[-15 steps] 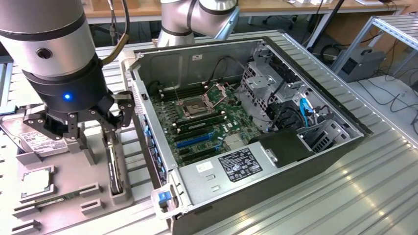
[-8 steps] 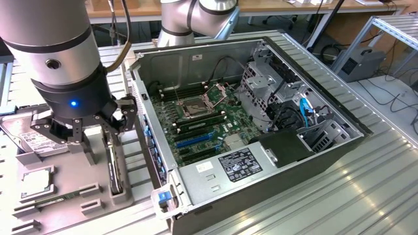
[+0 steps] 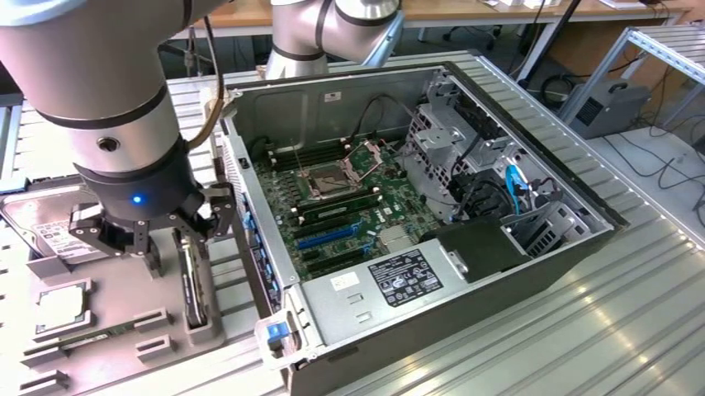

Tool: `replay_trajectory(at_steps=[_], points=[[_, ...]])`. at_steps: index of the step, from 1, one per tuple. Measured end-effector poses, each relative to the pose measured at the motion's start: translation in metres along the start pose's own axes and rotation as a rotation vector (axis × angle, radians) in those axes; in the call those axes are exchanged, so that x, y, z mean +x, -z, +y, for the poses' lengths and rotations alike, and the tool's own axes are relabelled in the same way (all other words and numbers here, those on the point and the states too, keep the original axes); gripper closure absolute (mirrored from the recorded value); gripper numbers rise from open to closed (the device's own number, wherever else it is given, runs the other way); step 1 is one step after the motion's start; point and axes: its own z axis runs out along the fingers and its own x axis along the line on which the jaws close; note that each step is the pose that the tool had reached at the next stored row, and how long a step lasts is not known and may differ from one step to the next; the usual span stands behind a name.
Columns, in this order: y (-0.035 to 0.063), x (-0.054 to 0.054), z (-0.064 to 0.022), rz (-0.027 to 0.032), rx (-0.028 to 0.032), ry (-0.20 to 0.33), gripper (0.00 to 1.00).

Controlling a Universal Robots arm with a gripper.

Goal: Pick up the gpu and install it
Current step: 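Pick up the gpu and move the gpu toward the slot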

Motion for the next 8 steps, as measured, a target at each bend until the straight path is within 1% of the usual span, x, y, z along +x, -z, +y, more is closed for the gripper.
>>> replay_trajectory(at_steps=[5, 8], points=[[-0.0175, 0.000, -0.0006, -0.0007, 0.0006, -0.021, 0.45], [-0.0247, 0.001, -0.0009, -0.0009, 0.0008, -0.028, 0.45]])
